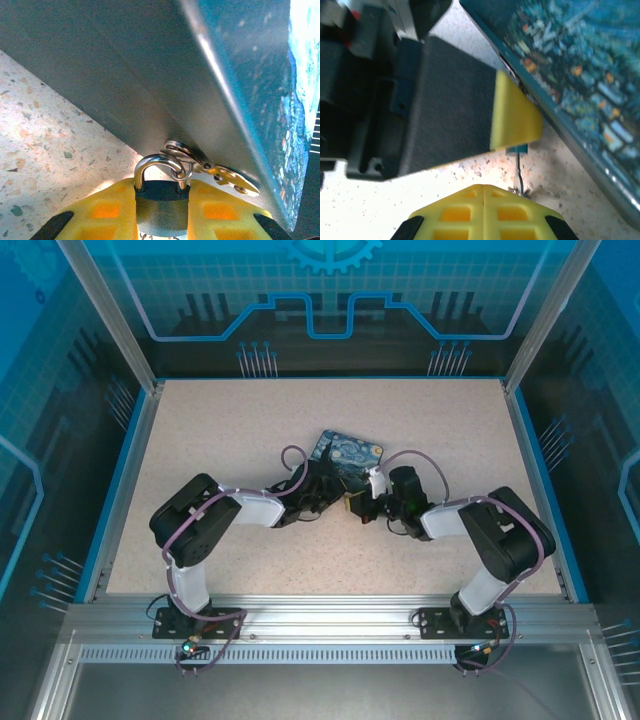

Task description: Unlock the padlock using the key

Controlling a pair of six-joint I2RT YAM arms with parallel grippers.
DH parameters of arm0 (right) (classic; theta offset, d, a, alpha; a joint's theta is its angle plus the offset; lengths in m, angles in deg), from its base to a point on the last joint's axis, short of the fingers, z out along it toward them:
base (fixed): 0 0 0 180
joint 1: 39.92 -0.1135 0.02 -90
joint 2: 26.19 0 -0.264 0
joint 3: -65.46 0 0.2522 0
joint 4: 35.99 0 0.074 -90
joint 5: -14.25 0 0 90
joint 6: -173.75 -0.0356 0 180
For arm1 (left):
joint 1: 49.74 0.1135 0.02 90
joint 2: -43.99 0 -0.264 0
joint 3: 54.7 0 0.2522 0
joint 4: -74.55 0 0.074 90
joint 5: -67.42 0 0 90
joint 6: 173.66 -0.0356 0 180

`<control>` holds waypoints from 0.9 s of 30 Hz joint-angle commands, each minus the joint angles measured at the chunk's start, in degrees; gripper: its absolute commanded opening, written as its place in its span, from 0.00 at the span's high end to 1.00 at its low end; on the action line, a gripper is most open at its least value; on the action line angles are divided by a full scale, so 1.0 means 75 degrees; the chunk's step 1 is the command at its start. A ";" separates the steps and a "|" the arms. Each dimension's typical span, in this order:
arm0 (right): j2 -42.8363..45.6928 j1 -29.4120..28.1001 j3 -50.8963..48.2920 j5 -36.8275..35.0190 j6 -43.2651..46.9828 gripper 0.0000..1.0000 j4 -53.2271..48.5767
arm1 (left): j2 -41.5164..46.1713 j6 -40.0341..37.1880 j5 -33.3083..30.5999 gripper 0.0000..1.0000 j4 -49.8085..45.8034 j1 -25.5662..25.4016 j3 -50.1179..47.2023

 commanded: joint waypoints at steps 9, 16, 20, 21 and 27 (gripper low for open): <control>0.0515 0.0089 -0.0259 -0.0323 0.0371 0.70 -0.0489 | 0.0273 0.0078 0.0190 0.92 -0.0088 -0.0004 0.0036; 0.0358 0.0142 -0.0252 0.0063 0.0075 0.64 -0.0172 | 0.0276 0.0566 0.0411 0.94 -0.0017 -0.0003 0.0148; 0.0353 0.0310 -0.0455 0.0408 -0.0386 0.58 0.0381 | 0.0375 0.0707 0.0411 0.95 -0.0093 -0.0004 0.0154; 0.0410 0.0347 -0.0495 0.0447 -0.0466 0.56 0.0419 | 0.0397 0.0779 0.0428 0.95 -0.0107 0.0003 0.0160; 0.1035 0.0510 -0.0651 0.0327 -0.0641 0.52 -0.0255 | 0.0454 0.1058 0.0528 0.96 -0.0065 0.0011 0.0139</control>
